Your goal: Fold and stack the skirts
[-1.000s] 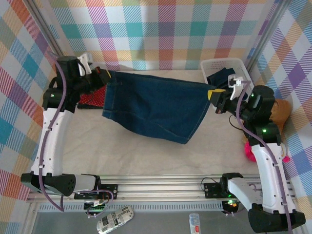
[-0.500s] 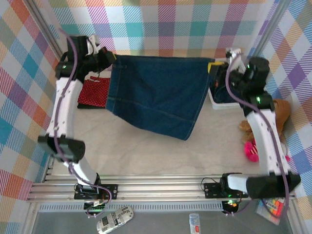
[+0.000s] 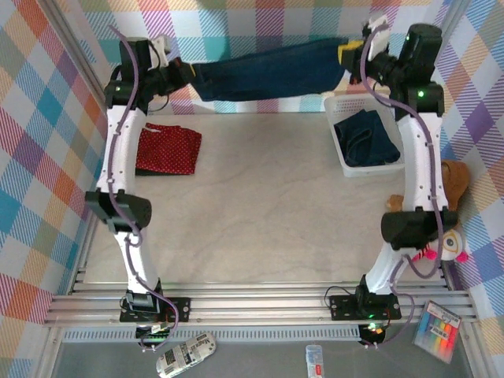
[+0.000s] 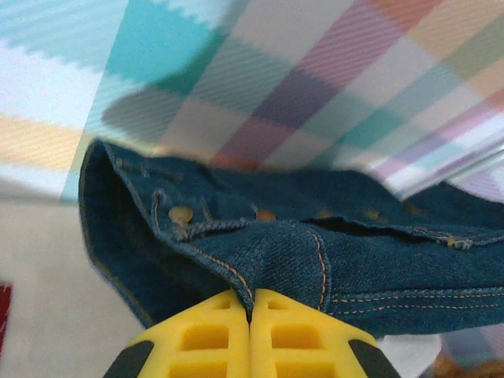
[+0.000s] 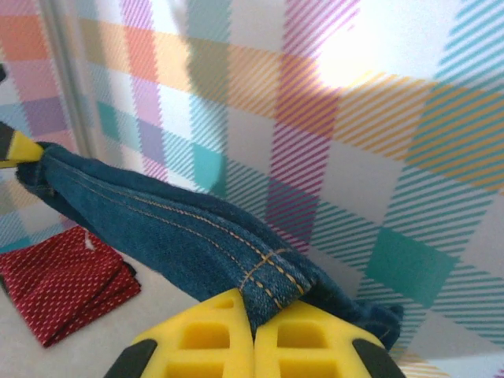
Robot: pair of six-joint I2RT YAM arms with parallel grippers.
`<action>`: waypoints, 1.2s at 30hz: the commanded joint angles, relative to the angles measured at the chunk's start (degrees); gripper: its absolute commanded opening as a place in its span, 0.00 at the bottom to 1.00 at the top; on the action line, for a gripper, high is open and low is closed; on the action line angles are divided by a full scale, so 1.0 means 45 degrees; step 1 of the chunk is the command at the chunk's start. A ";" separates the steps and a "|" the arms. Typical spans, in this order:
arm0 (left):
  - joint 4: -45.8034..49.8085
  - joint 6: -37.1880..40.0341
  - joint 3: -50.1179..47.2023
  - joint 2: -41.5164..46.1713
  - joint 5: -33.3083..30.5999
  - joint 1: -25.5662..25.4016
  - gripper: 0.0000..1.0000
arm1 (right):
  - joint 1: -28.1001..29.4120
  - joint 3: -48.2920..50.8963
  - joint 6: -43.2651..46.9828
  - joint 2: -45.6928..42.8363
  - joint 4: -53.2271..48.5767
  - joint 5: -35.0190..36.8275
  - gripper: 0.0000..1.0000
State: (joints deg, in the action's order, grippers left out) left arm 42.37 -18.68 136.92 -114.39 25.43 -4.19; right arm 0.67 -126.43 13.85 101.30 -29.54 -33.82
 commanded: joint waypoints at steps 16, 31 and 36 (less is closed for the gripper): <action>-0.2297 -0.2854 -1.9888 1.0906 -0.2797 -0.0462 1.00 | 0.0497 2.0143 -0.5945 -1.0950 0.5651 0.2344 0.99; -0.2946 -0.4283 -1.2520 0.1820 -0.2245 -0.3559 1.00 | 0.2593 1.8900 -1.2785 -0.4681 0.6614 0.2814 0.99; -0.2794 -0.4635 -1.1694 0.0073 -0.1941 -0.3610 1.00 | 0.3496 1.8602 -1.4180 -0.2825 0.6806 0.3864 0.99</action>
State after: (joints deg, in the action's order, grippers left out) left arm 28.23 -37.71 83.05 -112.01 15.57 -20.51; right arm 15.62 -41.60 -43.86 85.91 0.16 -19.49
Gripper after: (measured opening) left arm 0.998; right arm 0.990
